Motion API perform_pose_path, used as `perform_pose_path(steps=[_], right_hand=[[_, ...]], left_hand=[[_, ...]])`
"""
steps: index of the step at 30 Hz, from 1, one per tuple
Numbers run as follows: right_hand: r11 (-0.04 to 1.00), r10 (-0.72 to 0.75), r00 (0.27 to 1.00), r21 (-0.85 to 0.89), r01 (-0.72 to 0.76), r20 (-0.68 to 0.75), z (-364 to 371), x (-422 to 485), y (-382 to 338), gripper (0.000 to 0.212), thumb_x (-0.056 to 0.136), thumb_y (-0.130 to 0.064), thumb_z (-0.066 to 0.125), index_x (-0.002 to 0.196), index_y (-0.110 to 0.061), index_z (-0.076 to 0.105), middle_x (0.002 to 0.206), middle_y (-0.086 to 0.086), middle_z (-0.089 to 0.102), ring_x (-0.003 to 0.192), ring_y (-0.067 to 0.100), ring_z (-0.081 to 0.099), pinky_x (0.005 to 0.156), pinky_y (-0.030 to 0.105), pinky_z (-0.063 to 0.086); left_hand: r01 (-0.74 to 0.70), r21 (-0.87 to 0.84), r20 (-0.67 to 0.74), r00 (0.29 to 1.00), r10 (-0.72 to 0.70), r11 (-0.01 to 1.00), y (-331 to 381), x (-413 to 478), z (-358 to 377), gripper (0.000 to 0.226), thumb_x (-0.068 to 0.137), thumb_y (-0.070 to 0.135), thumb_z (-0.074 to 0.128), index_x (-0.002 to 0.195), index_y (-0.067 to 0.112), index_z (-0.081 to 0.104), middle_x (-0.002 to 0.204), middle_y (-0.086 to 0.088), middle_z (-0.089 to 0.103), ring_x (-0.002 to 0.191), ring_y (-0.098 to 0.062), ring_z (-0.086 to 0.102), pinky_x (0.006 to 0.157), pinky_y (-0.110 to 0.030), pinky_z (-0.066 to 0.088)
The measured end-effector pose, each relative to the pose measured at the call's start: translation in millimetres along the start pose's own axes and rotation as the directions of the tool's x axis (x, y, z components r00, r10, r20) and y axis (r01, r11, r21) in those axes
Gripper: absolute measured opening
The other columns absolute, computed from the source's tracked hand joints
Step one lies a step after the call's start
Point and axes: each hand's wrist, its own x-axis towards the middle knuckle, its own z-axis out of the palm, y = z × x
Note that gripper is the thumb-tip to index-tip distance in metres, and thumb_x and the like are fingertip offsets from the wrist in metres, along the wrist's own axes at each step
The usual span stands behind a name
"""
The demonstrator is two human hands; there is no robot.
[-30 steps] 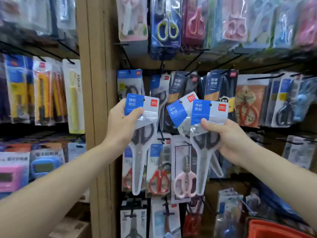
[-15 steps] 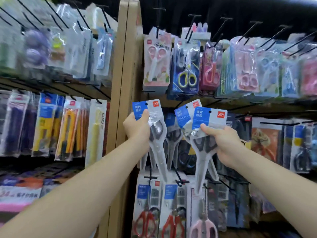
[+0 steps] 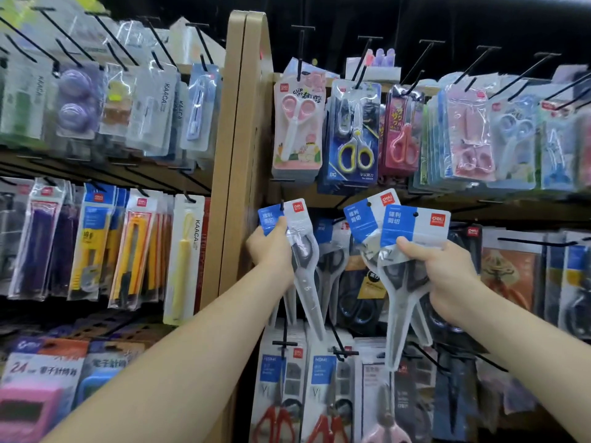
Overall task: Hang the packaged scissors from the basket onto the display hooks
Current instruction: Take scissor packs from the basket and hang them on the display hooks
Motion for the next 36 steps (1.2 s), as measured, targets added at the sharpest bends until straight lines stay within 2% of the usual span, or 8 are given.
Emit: perform_pose_path(steps=[5,10,14,17,20,22,28,36], right_hand=[[0.999,0.034,0.999,0.015,-0.035,0.035,-3.4,1.0,6.7,0.028,0.089,-0.012,0.077,0.117,-0.010,0.074,0.108,0.008,0.079,0.099,0.028,0.076,0.091,0.044,0.058],[0.998,0.054,0.991,0.019,-0.056,0.121,2.4,-2.9,8.1,0.023,0.092,-0.009,0.073,0.115,-0.004,0.073,0.102,0.010,0.080,0.088,0.024,0.078,0.066,0.030,0.060],[0.996,0.082,0.971,0.019,-0.088,0.223,8.3,-6.7,9.3,0.022,0.094,-0.008,0.070,0.115,-0.003,0.073,0.104,0.013,0.079,0.087,0.023,0.078,0.063,0.026,0.060],[0.995,0.092,0.957,0.003,-0.097,0.274,9.1,-8.8,10.2,0.024,0.095,-0.008,0.068,0.118,-0.004,0.073,0.110,0.014,0.078,0.095,0.025,0.077,0.069,0.027,0.060],[0.995,0.097,0.961,-0.010,-0.098,0.260,7.6,-9.4,12.5,0.025,0.095,-0.009,0.069,0.119,-0.005,0.072,0.108,0.012,0.079,0.094,0.024,0.077,0.070,0.029,0.060],[0.995,0.102,0.970,-0.006,-0.104,0.222,7.5,-7.3,14.8,0.028,0.093,-0.011,0.072,0.121,-0.007,0.071,0.108,0.011,0.079,0.098,0.026,0.077,0.076,0.034,0.059],[0.997,0.067,0.993,0.025,-0.069,0.093,20.0,4.1,15.2,0.029,0.090,-0.012,0.078,0.118,-0.009,0.073,0.105,0.008,0.080,0.096,0.027,0.077,0.079,0.037,0.059],[0.995,0.090,0.995,0.034,-0.092,0.034,27.5,7.1,15.3,0.027,0.089,-0.010,0.079,0.115,-0.010,0.073,0.104,0.009,0.080,0.093,0.027,0.078,0.084,0.043,0.063]], left_hand=[[-0.053,0.102,-0.033,0.998,0.057,0.993,-19.9,-17.0,-7.1,0.043,0.096,0.026,0.073,0.134,0.018,0.053,0.125,-0.003,0.065,0.106,-0.017,0.063,0.086,-0.034,0.050],[-0.511,0.417,0.039,0.836,0.547,0.751,-49.8,-62.9,-24.5,0.062,0.085,0.027,0.082,0.135,0.028,0.045,0.131,0.010,0.037,0.122,-0.010,0.039,0.100,-0.029,0.040],[-0.394,0.254,0.321,0.896,0.307,0.883,-30.2,-55.0,-1.4,0.050,0.094,0.030,0.076,0.137,0.028,0.051,0.132,0.008,0.052,0.110,-0.002,0.055,0.092,-0.024,0.049],[-0.233,0.194,0.475,0.872,0.117,0.953,-20.5,-46.4,17.9,0.048,0.096,0.026,0.074,0.139,0.016,0.055,0.124,0.000,0.068,0.105,-0.009,0.068,0.085,-0.028,0.058],[-0.250,0.234,0.451,0.884,0.123,0.939,-16.4,-40.4,28.3,0.012,0.096,0.022,0.073,0.106,0.025,0.067,0.112,-0.005,0.073,0.104,-0.020,0.073,0.089,-0.045,0.062],[-0.276,0.270,0.438,0.888,0.137,0.922,-13.3,-37.6,33.0,0.014,0.098,0.022,0.071,0.092,0.033,0.065,0.106,-0.002,0.073,0.103,-0.020,0.072,0.090,-0.048,0.061],[-0.318,0.299,0.397,0.899,0.186,0.900,-4.9,-27.6,50.3,0.010,0.105,0.021,0.060,0.100,0.027,0.067,0.097,0.010,0.064,0.093,-0.007,0.063,0.092,-0.042,0.060],[-0.327,0.358,0.338,0.918,0.205,0.875,-5.9,-21.4,58.8,0.006,0.103,0.024,0.064,0.101,0.028,0.067,0.093,0.013,0.060,0.100,-0.013,0.061,0.095,-0.044,0.059]])
